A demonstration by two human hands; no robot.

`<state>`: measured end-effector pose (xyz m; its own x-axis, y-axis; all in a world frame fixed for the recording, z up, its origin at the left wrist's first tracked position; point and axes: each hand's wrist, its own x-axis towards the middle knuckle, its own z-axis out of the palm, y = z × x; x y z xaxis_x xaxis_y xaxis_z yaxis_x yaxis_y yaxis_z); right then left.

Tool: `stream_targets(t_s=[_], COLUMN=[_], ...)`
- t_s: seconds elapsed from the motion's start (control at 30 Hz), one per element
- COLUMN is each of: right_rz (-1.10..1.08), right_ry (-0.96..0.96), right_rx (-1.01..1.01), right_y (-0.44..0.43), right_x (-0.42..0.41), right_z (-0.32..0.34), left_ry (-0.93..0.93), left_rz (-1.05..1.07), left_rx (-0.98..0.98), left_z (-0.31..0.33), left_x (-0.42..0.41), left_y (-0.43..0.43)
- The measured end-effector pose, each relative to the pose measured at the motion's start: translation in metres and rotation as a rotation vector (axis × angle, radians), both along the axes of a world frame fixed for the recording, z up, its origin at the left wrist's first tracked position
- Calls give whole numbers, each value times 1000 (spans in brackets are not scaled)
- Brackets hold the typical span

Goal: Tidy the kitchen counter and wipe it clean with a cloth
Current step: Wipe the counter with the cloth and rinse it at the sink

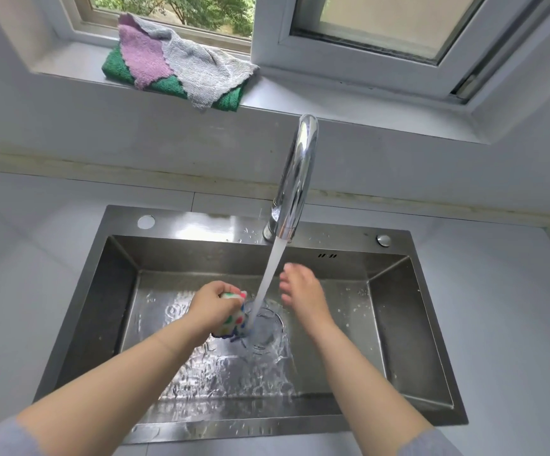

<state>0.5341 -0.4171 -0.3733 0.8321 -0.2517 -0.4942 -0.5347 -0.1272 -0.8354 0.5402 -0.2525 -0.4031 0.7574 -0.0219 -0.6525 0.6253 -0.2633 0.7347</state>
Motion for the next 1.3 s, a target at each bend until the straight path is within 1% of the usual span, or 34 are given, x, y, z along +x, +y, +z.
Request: stream_targets(t_s=[0.1, 0.23, 0.3, 0.4, 0.47, 0.57, 0.63, 0.7, 0.73, 0.77, 0.83, 0.87, 0.9, 0.97, 1.03, 1.13, 1.2, 1.3], right_rz=[-23, -62, -66, -24, 37, 164, 327, 513, 561, 573, 496, 462, 454, 494, 538, 605, 619, 499], right_ry=[-30, -64, -27, 98, 151, 83, 16, 30, 35, 10, -92, -126, -155, -203, -234, -226, -208, -167], right_rx=[100, 100, 151, 280, 212, 63, 2, -68, -114, -160, -230, -284, -337, -411, -433, -417, -378, -270], right_y=[0, 6, 6, 0, -2, -3, -3, 4, 9, 14, 19, 18, 15, 9, 4, 0, -2, -5], right_x=[30, 42, 41, 34, 27, 6, -16, -38, -45, -50, -52, -50, -47, -45, -43, -40, -39, -38], right_z=[22, 28, 25, 19, 12, 4, -8, -17, -21, -25, -26, -25, -21, -11, 4, 23, 30, 36], left_ry=[-41, -119, -148, -99, -56, -56, -75, -89, -90, -91, -102, -113, -134, -153, -133, -134, -175, -279], left_rz=[-3, -10, -46, -123, -168, -227, -256, -269, -269, -267, -296, -347, -432, -654, -808, -979, -1084, -1203], left_rx=[39, 62, 89, 98, 103, 102, 94, 76, 58, 40, 32, 68, 159, 405, 535, 619, 666, 719], left_z=[-1, 1, 6, 16, 26, 36, 44, 52, 56, 61, 70, 73, 76, 81, 81, 78, 80, 84], left_x=[2, 4, 5, 6, 6, 10, 13, 14, 15, 15, 14, 15, 15, 14, 11, 9, 9, 10], left_y=[5, 11, 14, 16, 16, 17, 18, 18, 17, 17, 17, 17, 18, 21, 23, 20, 15, 7])
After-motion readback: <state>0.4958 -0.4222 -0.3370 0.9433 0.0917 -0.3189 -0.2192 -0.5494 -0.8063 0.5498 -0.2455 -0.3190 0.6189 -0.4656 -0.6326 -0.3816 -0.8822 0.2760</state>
